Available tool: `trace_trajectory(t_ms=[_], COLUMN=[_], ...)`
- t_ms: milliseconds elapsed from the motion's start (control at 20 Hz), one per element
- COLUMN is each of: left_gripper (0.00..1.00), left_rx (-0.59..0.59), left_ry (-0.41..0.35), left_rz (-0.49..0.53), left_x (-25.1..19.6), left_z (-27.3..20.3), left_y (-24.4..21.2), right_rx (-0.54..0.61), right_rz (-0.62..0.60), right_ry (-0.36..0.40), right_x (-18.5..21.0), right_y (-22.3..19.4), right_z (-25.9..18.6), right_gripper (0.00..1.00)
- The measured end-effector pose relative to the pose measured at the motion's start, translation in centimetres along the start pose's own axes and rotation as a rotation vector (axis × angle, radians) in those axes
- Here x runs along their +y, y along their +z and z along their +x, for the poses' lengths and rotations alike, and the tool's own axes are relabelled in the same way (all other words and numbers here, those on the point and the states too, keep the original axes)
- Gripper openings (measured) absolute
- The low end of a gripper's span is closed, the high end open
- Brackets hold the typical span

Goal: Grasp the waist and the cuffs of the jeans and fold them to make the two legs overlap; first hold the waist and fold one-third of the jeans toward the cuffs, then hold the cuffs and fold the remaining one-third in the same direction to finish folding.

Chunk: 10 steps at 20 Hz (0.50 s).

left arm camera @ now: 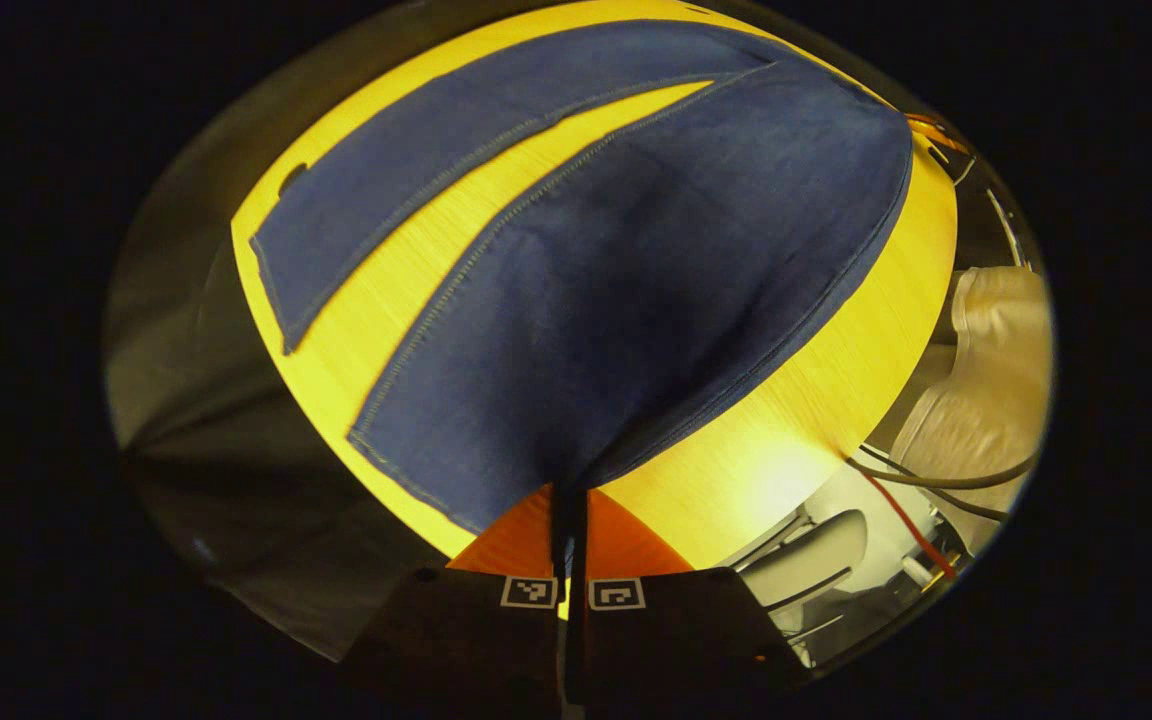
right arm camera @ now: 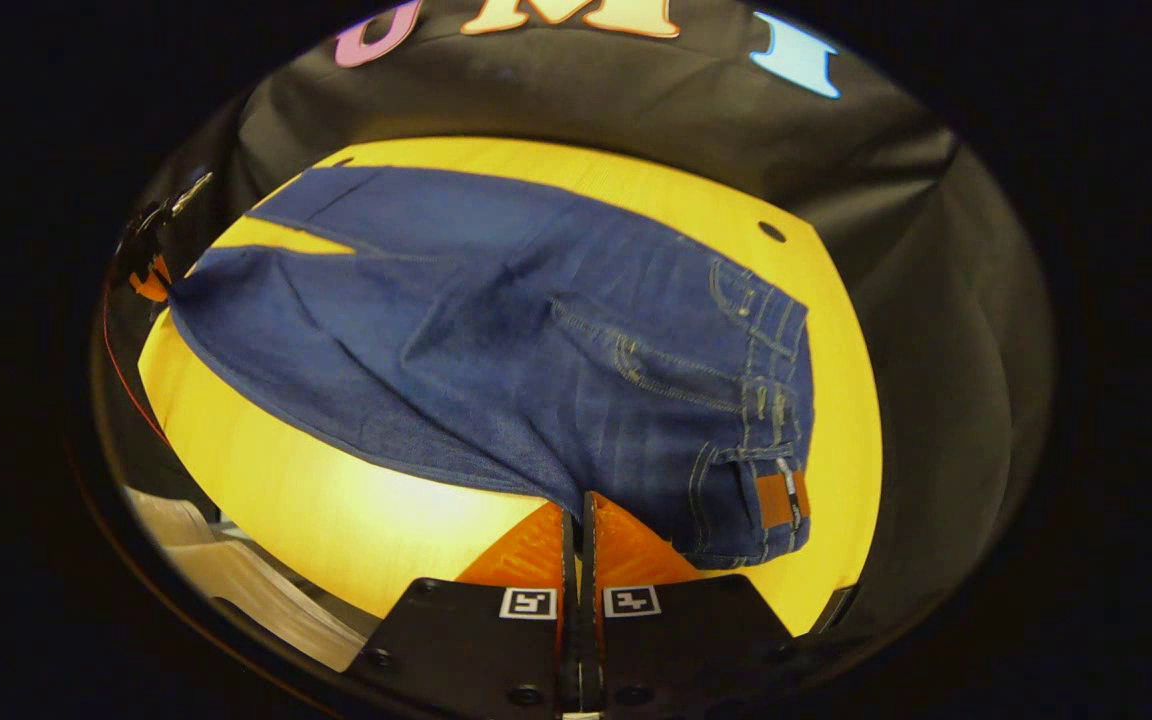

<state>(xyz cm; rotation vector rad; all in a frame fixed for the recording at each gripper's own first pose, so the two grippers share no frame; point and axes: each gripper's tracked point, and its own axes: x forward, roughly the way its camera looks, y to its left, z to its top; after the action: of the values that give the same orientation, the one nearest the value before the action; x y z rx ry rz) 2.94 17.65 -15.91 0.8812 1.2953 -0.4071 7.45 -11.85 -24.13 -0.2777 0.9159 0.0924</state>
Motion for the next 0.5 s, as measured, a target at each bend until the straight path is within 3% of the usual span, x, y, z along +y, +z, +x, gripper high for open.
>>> trace_trajectory(t_ms=[200,500], left_gripper=[0.0,0.0], left_rx=[-0.002,0.035], left_ry=[0.076,0.17], left_rz=[0.021,0.042], left_x=[2.8,8.1], left_z=[-2.6,-4.2], left_y=[1.2,4.7], right_rx=[-0.092,-0.133], right_rz=[0.041,0.052], right_ry=[-0.003,0.033], right_x=[-0.8,-2.8], right_y=[6.7,14.8], right_z=[-2.7,-0.4], right_gripper=[0.0,0.0])
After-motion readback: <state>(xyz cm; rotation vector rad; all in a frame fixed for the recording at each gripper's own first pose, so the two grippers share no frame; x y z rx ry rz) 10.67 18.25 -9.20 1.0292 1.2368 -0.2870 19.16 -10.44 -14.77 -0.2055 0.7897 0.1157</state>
